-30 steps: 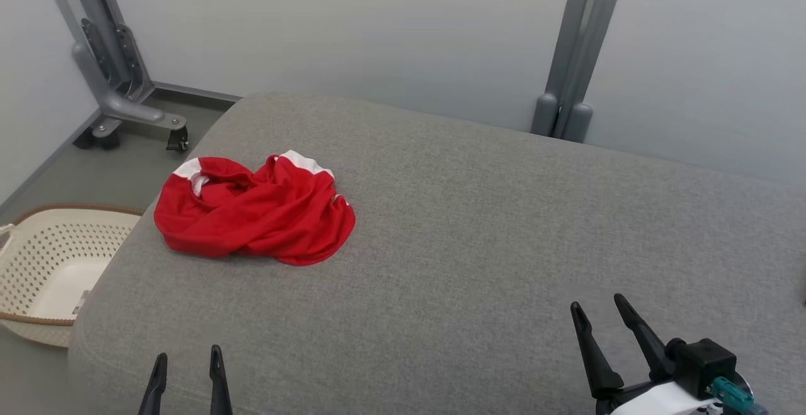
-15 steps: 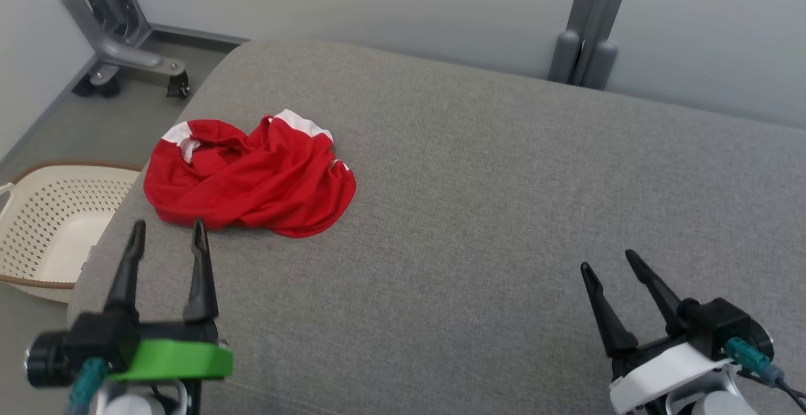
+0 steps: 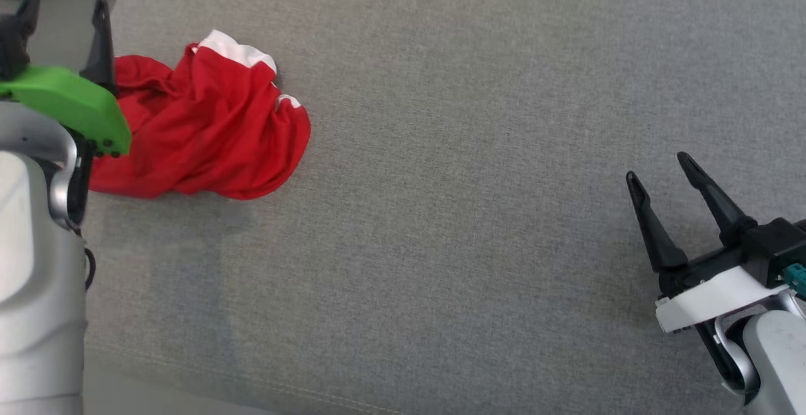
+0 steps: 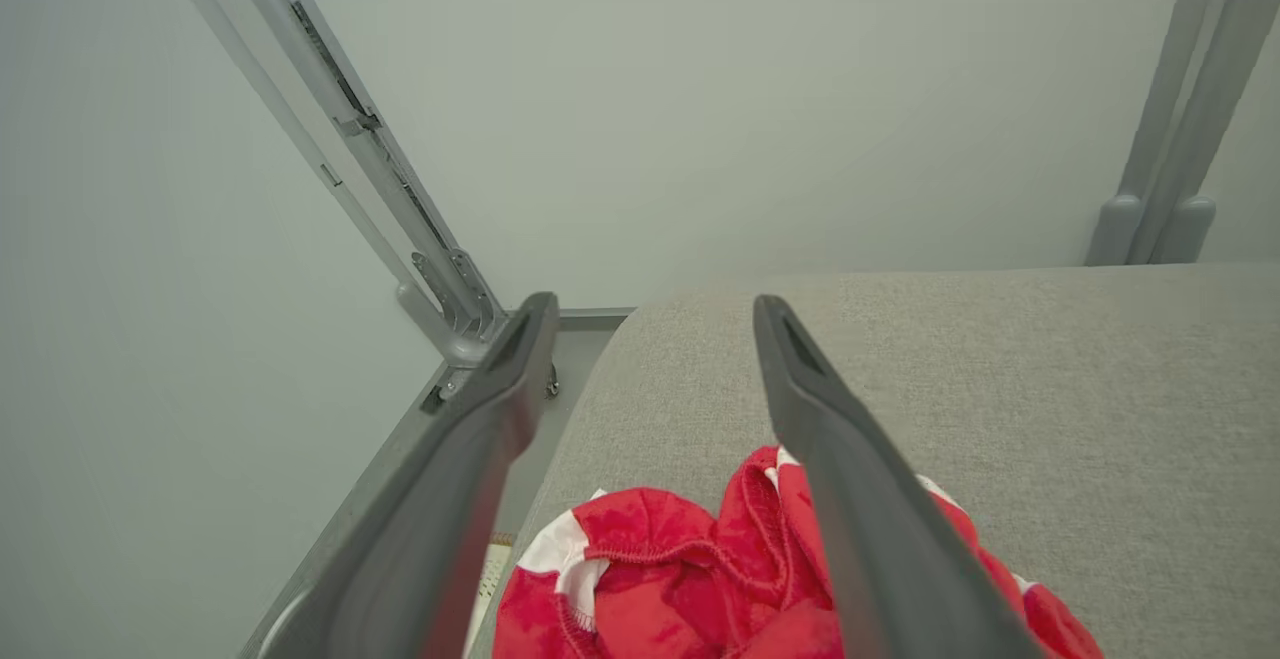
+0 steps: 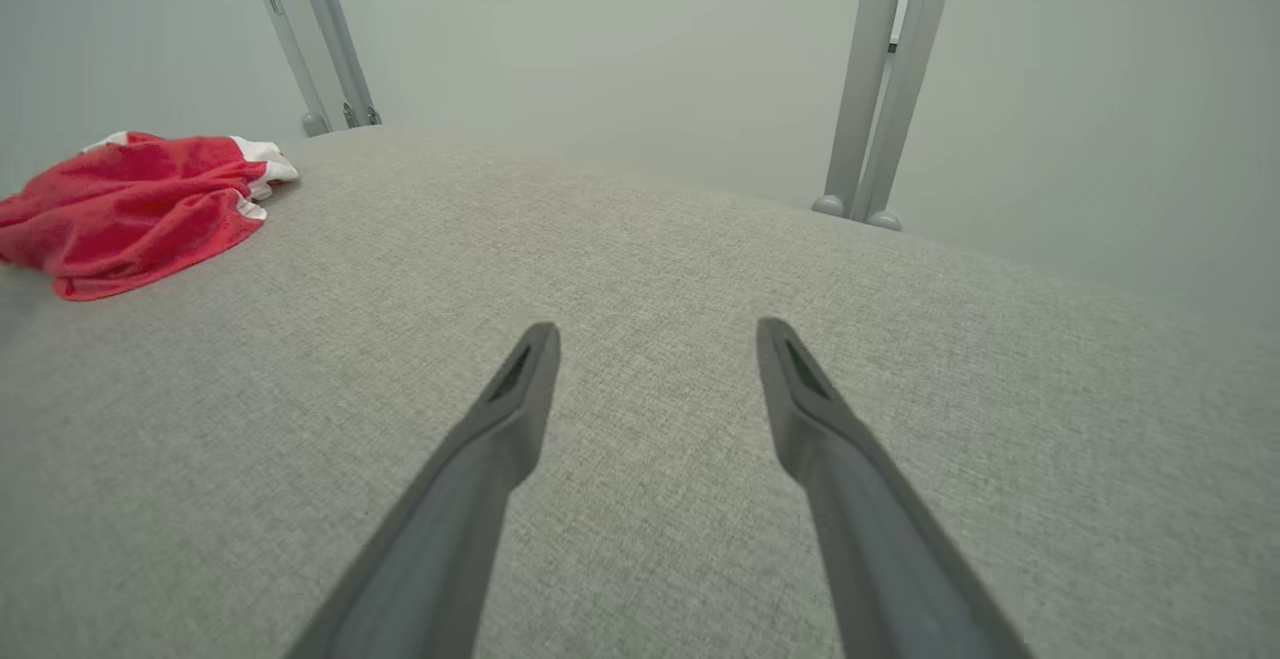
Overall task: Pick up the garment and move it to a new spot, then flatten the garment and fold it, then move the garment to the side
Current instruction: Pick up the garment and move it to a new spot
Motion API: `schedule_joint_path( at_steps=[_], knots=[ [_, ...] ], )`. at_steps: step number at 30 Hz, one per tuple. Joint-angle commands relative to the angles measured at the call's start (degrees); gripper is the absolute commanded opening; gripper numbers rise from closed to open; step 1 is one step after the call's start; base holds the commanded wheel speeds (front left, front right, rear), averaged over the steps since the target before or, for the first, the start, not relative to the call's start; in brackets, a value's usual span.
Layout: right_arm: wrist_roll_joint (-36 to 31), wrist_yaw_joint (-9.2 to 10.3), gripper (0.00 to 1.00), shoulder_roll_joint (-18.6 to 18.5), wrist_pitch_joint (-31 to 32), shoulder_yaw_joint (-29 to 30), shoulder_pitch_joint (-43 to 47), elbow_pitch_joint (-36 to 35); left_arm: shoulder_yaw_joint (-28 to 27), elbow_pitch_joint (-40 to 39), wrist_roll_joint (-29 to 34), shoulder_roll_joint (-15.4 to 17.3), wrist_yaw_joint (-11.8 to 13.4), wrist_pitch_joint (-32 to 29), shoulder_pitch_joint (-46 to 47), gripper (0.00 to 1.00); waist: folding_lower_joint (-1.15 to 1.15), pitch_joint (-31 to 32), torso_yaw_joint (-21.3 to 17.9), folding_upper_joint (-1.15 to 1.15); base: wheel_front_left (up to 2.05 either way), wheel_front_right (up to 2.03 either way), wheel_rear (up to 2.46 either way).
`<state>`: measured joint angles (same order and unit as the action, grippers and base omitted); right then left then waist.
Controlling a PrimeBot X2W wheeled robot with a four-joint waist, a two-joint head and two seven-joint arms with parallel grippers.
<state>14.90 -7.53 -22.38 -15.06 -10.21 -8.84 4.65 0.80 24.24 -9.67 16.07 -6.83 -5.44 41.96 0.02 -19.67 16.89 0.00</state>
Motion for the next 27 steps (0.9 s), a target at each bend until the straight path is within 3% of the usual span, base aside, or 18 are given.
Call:
schedule_joint_path(
  at_steps=[1,6,13,22,23,24,27],
  knots=[
    [-0.4,0.09,1.00,-0.4,-0.1,0.2,-1.0,-0.5,0.2,2.2,-0.6,0.5,-0.2,-1.1,2.2,1.00,-0.02,-6.2,-3.7,0.00,0.00,0.00,0.00],
    [-0.7,0.09,1.00,-0.9,-0.1,1.0,-1.2,-1.3,0.7,13.3,-3.9,1.0,-0.6,-6.4,9.6,1.00,-0.02,-8.4,-5.0,0.00,0.00,0.00,0.00],
    [-1.2,0.09,1.00,0.1,-0.1,1.8,-1.7,-2.2,1.8,26.0,-2.6,3.2,0.5,-5.6,12.8,1.00,-0.02,-10.1,-6.2,0.00,0.00,0.00,0.00],
    [-1.5,0.09,1.00,0.4,-0.1,1.9,-2.1,-2.4,1.0,37.6,-6.2,1.2,-0.1,-4.9,13.2,1.00,-0.02,-11.2,-6.7,0.00,0.00,0.00,0.00],
    [-1.5,0.09,1.00,0.3,-0.1,2.0,-2.1,-2.3,1.1,38.2,-6.4,1.2,-0.2,-4.3,13.3,0.36,-0.02,-11.1,-6.8,0.00,0.00,0.00,0.00],
    [-1.5,0.09,1.00,0.2,-0.1,2.0,-2.1,-2.2,1.3,38.5,-6.3,1.5,-0.2,-3.2,13.4,0.00,-0.02,-10.9,-6.8,0.00,0.00,0.00,0.00],
    [-1.6,0.09,1.00,0.5,-0.1,2.2,-1.7,-1.9,2.2,37.9,-5.8,2.3,-0.4,1.9,14.2,0.00,-0.02,-9.8,-6.8,0.00,0.00,0.00,0.00]
  ],
)
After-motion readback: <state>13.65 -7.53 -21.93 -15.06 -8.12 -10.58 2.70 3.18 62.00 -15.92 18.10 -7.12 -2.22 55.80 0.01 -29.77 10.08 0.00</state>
